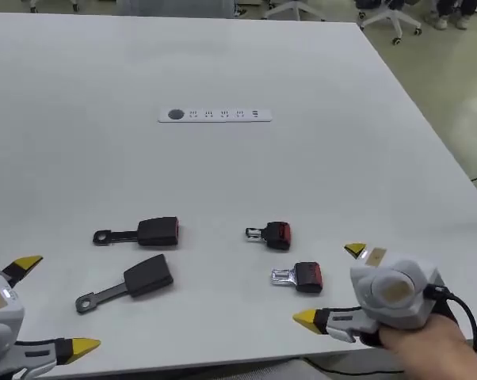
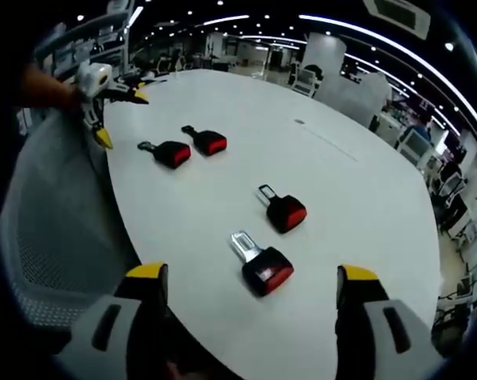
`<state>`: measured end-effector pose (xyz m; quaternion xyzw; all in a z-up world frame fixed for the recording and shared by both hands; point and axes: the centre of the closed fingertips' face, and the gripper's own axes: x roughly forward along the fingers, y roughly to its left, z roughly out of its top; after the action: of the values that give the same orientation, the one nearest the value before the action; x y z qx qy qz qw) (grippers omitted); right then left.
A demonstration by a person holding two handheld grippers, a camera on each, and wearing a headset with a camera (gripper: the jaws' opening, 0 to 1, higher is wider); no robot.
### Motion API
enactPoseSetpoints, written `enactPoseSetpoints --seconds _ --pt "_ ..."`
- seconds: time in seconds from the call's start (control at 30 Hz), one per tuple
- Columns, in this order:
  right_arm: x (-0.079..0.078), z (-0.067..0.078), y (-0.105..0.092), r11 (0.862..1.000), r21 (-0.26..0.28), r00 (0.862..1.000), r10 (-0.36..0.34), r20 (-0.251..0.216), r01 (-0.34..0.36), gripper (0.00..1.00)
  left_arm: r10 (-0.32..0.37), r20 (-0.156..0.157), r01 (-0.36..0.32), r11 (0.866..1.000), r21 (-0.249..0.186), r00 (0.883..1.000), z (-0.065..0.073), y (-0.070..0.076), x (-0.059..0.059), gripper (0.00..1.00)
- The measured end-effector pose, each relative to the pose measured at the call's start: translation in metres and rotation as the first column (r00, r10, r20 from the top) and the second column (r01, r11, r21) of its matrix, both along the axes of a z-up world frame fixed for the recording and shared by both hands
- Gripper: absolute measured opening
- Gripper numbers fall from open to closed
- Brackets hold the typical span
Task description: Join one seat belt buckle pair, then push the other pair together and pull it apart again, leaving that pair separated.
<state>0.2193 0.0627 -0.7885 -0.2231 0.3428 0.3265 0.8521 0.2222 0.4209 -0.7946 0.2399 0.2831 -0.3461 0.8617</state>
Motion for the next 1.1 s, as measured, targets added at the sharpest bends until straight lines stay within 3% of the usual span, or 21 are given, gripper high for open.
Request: enactPoseSetpoints --seconds 0.5,0.83,0.93,1.1 --pt "-0.001 -0.001 0.004 1.000 0.013 1.000 -0.011 -0.008 0.011 0.90 0.002 0.009 -0.002 1.000 -0.013 1.000 0.002 -0.001 0.001 0.97" --pt "-0.003 0.003 0.013 0.999 0.026 0.999 0.045 -0.004 -0.045 0.81 0.015 -0.006 -0.015 1.000 0.002 1.000 0.000 0.002 0.000 0.93" --pt "-0.002 0.004 0.016 0.998 0.026 0.998 0.055 0.005 -0.055 0.80 -0.002 0.008 0.001 1.000 0.009 1.000 0.003 0.000 0.000 0.93" --pt "-0.001 0.005 0.019 0.997 0.034 0.998 0.065 0.008 -0.065 0.79 0.000 0.004 0.000 1.000 0.008 1.000 0.002 0.000 0.000 0.93"
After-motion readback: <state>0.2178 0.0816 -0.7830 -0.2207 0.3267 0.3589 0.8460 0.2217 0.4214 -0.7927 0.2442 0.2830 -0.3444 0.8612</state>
